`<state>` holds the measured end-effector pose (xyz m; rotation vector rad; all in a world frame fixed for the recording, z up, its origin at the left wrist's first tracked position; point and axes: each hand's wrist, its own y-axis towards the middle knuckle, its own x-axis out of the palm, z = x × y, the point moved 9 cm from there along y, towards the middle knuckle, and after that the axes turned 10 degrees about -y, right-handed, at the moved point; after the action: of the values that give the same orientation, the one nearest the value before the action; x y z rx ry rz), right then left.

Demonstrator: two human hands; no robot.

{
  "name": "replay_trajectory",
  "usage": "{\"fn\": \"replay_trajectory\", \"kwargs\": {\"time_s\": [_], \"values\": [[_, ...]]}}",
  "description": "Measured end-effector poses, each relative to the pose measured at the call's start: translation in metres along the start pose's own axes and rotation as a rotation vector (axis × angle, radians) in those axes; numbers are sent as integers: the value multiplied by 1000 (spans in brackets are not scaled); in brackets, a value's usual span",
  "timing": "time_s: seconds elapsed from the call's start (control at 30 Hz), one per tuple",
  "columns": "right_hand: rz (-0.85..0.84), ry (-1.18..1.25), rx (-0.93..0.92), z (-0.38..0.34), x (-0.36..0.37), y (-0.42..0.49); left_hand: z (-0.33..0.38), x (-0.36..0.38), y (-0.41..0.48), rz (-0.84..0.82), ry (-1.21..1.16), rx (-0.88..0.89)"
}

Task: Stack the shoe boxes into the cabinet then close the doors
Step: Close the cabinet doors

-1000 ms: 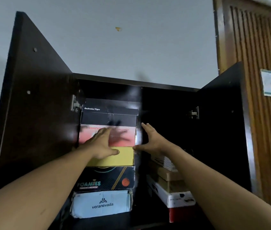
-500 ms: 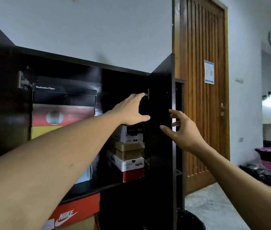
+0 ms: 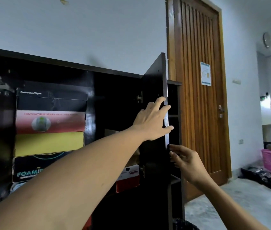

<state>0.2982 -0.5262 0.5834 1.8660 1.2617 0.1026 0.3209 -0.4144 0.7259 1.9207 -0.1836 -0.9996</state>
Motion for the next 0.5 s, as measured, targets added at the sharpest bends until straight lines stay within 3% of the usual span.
{"fn": "replay_trajectory", "kwargs": {"time_s": [0.2, 0.5], "values": [[9, 57, 7, -4, 19, 9, -13, -22, -3, 100, 39, 23], [-91, 87, -6, -38, 97, 33, -83, -50, -48, 95, 92, -39]]}}
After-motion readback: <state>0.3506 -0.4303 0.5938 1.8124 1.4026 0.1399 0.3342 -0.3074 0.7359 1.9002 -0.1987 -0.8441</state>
